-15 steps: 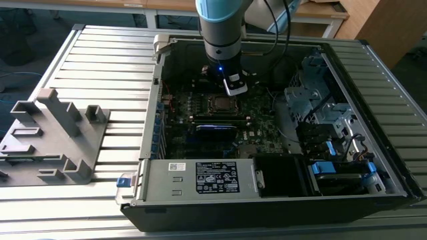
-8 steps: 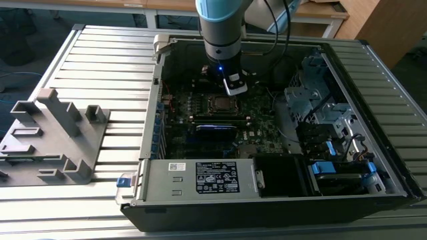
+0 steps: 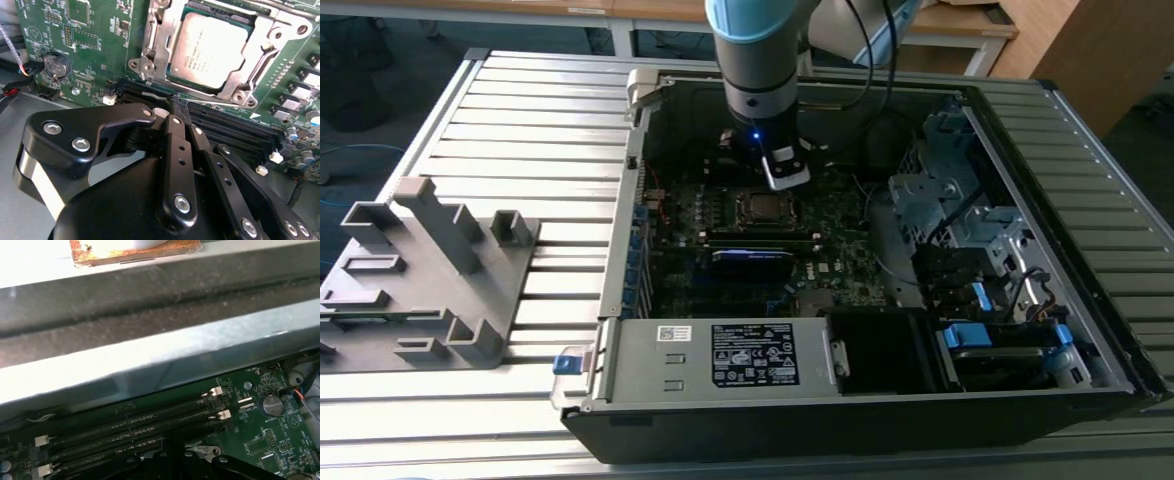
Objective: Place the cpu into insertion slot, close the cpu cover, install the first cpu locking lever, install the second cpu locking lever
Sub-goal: 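Install the first cpu locking lever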
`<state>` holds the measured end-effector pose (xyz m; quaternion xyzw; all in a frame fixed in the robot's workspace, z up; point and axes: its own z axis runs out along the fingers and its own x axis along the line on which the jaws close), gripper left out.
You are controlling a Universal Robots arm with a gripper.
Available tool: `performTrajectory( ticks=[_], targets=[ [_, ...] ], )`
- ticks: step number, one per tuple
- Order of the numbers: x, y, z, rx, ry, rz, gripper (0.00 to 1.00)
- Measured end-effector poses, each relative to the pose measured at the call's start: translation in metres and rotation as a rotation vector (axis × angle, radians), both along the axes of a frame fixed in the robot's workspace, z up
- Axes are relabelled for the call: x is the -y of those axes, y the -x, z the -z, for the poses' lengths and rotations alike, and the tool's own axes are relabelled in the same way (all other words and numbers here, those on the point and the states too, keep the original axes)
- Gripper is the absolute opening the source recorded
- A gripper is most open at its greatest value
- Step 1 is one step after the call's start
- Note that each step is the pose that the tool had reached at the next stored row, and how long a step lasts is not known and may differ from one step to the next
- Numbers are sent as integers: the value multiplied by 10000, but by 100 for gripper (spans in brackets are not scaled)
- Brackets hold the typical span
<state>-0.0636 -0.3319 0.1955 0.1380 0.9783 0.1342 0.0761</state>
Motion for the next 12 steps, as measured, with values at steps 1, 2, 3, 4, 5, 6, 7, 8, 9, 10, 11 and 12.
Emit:
performTrajectory(
  ticks=[1,2,3,4,5,6,7,8,9,10,11,12],
  targets=[
    [-1,0,0,-2,-7,36,11],
    [-1,0,1,-1,-9,105,11],
    [-1,0,2,-1,-9,208,11],
    [-1,-1,4,0,-8,308,11],
    [-2,-1,5,0,-7,399,11],
    [-2,-1,7,-1,-7,483,11],
    [-3,-1,7,-1,-7,531,11],
    [-4,-1,7,-3,-5,542,11],
    [-6,-1,8,-2,-6,547,11],
    [-8,-1,8,-1,-6,553,11],
    [-11,-1,8,-1,-6,557,11],
    [-14,-1,9,-1,-6,561,11]
  ],
)
